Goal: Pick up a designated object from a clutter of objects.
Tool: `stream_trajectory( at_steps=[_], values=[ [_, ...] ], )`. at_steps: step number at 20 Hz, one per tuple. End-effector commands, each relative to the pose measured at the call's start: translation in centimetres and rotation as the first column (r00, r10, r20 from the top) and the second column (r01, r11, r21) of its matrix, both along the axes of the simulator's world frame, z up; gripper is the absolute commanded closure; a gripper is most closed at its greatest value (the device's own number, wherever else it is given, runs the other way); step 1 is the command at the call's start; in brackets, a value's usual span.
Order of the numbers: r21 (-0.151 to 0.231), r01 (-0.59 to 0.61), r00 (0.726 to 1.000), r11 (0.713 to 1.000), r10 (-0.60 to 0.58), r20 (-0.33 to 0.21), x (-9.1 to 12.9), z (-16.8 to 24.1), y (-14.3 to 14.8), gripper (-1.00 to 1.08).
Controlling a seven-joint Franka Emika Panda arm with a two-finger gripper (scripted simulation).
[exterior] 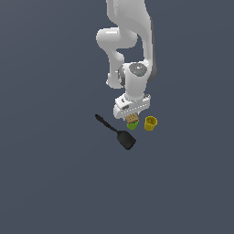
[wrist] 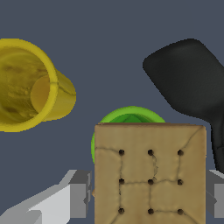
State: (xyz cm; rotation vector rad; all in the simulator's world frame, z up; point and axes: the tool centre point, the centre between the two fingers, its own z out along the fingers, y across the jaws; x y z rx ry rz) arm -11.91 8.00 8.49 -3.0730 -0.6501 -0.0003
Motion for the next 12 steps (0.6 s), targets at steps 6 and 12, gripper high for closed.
stream_trajectory(
  at_steps=[6, 12],
  values=[
    [0.001, 0.000, 1.000, 1.000, 0.000, 0.001, 0.6, 2.0, 0.1, 1.08],
    [0.002, -0.001, 1.000, 1.000, 0.001, 0.001, 1.5, 5.2, 0.2, 1.08]
  ],
)
